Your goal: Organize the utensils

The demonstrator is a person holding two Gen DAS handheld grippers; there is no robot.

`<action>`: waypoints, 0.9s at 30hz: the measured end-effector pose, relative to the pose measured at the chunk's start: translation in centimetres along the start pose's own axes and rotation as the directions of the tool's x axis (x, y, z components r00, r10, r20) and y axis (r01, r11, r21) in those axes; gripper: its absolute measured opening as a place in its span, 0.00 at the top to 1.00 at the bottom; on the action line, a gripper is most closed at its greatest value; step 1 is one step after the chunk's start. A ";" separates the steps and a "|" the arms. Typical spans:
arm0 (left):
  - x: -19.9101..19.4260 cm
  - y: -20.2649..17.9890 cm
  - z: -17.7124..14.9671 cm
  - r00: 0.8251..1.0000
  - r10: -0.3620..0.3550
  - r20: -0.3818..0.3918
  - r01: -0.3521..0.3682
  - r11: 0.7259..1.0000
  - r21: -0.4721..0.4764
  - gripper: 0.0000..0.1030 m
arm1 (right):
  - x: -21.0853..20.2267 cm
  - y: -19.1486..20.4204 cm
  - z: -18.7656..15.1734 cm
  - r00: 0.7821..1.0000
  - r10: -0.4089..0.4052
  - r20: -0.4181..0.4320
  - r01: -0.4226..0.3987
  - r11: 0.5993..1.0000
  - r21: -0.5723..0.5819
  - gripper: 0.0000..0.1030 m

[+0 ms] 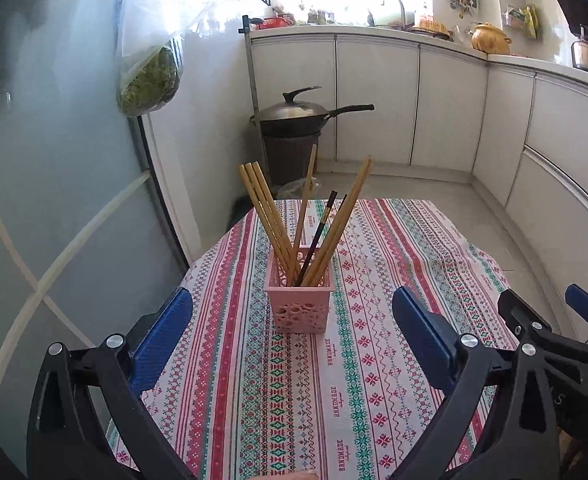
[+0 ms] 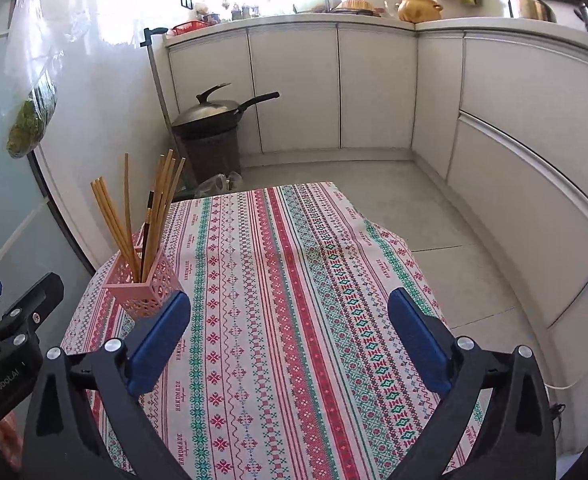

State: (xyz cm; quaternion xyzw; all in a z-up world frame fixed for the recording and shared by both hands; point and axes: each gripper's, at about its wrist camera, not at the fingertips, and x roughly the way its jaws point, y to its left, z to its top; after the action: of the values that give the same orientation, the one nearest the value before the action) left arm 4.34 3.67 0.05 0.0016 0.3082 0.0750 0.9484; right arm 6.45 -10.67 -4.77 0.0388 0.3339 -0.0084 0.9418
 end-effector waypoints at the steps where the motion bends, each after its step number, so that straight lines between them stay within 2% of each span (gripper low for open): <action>1: -0.1 -0.2 -0.1 1.000 0.002 -0.002 -0.002 1.000 0.004 0.07 | -0.1 -0.1 -0.1 1.000 -0.013 0.002 0.013 1.000 -0.002 0.07; 9: -0.4 -1.0 -0.6 1.000 0.019 -0.010 -0.019 0.999 0.037 0.07 | -0.4 -0.7 -0.5 0.998 -0.066 0.001 0.066 0.998 0.000 0.07; 27: 0.0 -1.1 -0.8 1.000 0.013 -0.028 -0.012 0.999 0.031 0.07 | -0.4 -1.6 -0.4 0.998 -0.047 -0.031 0.048 0.998 0.042 0.07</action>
State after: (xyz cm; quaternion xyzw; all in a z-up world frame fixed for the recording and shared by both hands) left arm 4.04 2.55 -0.68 0.0169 0.3228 0.0764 0.9432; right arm 5.77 -12.22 -4.96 0.0512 0.3485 -0.0374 0.9352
